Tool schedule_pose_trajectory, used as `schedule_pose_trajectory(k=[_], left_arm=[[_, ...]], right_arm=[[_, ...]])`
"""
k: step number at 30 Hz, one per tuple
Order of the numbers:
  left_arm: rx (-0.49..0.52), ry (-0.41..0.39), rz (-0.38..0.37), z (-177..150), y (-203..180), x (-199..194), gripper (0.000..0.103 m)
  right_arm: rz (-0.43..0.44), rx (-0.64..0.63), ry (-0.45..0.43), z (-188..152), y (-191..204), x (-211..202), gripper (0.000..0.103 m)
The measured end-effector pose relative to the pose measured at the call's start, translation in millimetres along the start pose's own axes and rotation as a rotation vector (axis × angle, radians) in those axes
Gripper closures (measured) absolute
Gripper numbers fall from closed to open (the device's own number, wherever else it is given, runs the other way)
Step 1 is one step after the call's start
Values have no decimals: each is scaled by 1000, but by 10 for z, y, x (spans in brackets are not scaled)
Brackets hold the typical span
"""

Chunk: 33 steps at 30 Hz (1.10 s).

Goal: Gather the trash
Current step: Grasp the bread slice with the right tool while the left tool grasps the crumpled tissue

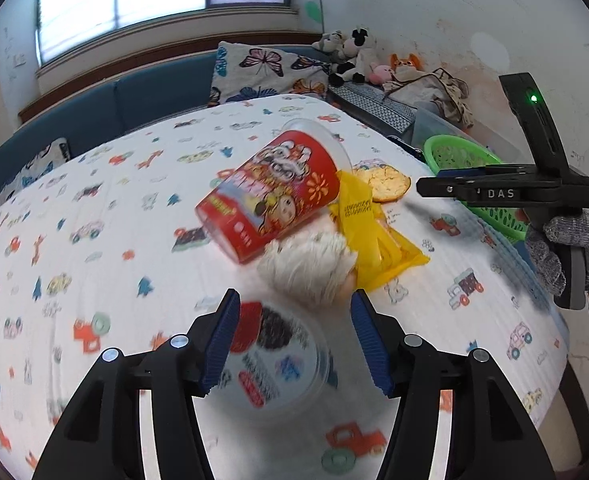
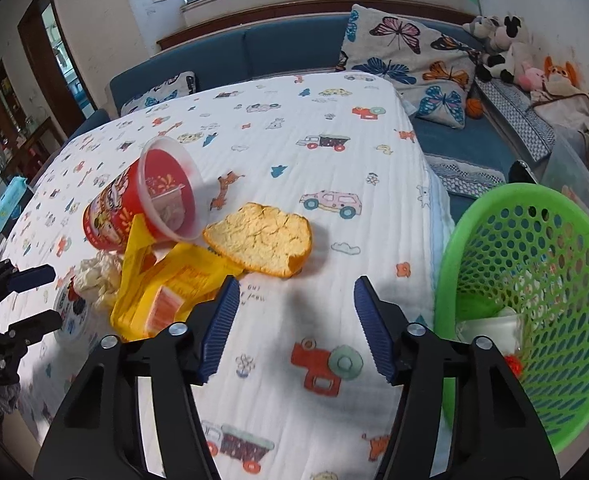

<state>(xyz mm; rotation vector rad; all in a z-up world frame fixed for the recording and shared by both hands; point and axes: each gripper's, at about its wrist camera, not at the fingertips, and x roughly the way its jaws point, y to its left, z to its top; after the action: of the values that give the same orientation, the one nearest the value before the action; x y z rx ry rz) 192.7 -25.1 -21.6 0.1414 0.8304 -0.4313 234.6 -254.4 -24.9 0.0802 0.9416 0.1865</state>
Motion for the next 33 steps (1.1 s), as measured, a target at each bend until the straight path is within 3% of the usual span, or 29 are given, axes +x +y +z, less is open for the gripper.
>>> schedule_pose_trajectory(k=[17, 24, 33], left_arm=[[76, 32, -33, 164, -109, 313, 55], [76, 30, -32, 178, -106, 311, 65], [80, 37, -21, 192, -129, 325, 59]], right_arm=[[11, 48, 34, 135, -50, 409, 67], [-2, 37, 18, 120, -46, 398, 85], [-36, -2, -15, 114, 3, 274, 91]])
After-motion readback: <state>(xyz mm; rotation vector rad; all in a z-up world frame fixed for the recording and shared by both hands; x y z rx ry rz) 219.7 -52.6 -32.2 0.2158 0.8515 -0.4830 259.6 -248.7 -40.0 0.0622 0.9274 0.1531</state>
